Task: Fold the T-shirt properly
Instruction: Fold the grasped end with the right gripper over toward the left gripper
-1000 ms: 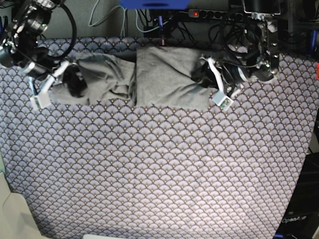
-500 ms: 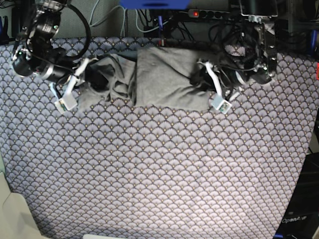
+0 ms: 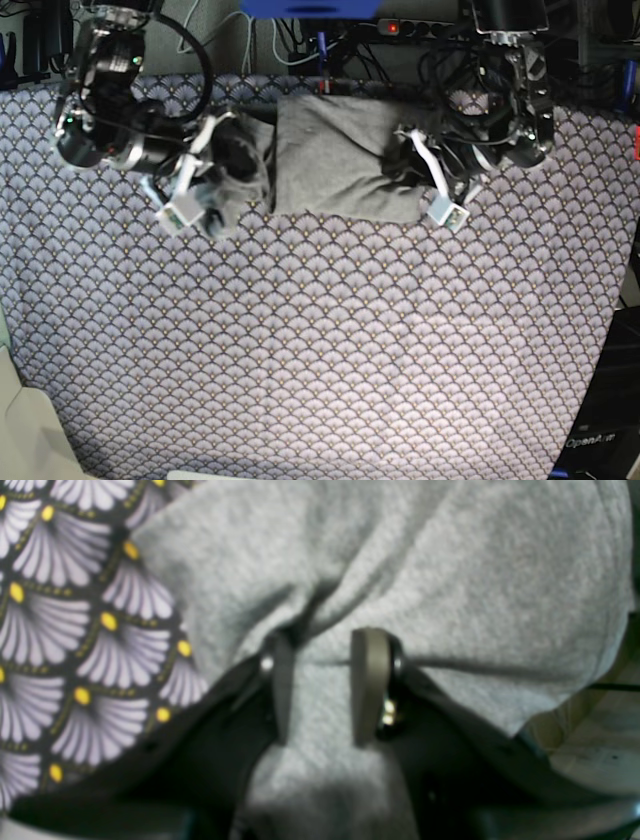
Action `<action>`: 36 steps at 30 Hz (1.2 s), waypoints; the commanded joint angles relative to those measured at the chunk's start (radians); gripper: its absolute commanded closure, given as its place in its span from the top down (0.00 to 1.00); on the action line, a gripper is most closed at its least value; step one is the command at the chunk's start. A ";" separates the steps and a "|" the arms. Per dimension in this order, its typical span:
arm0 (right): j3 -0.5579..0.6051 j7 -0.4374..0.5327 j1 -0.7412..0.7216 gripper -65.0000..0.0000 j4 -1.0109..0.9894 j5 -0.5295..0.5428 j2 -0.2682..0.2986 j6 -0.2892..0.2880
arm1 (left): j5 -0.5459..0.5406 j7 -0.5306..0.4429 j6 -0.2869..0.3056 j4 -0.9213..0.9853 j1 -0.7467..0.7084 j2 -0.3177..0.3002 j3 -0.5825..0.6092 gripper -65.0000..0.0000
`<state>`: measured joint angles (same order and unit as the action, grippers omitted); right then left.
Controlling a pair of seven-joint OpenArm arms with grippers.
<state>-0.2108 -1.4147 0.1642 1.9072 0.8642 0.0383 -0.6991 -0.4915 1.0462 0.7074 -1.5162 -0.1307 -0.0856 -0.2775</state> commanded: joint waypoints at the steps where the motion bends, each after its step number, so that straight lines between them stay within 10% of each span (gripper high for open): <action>1: 0.024 0.018 -0.016 0.01 0.019 0.028 0.004 0.001 | 0.018 0.003 -0.009 -0.010 0.006 -0.012 -0.013 0.31; 10: 0.251 0.079 -0.070 0.01 0.018 0.028 -0.010 0.001 | 0.018 0.003 -0.009 -0.010 -0.013 -0.013 -0.013 0.31; 36: 0.396 0.076 -0.190 0.01 -0.110 0.025 -0.117 0.001 | 0.009 0.003 -0.009 -0.022 -0.007 -0.038 -0.026 0.31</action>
<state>0.1825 -1.3579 -0.0154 1.7836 0.8570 -0.0696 -0.6987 -0.5026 1.0401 0.7078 -1.5249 -0.1463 -0.1101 -0.2920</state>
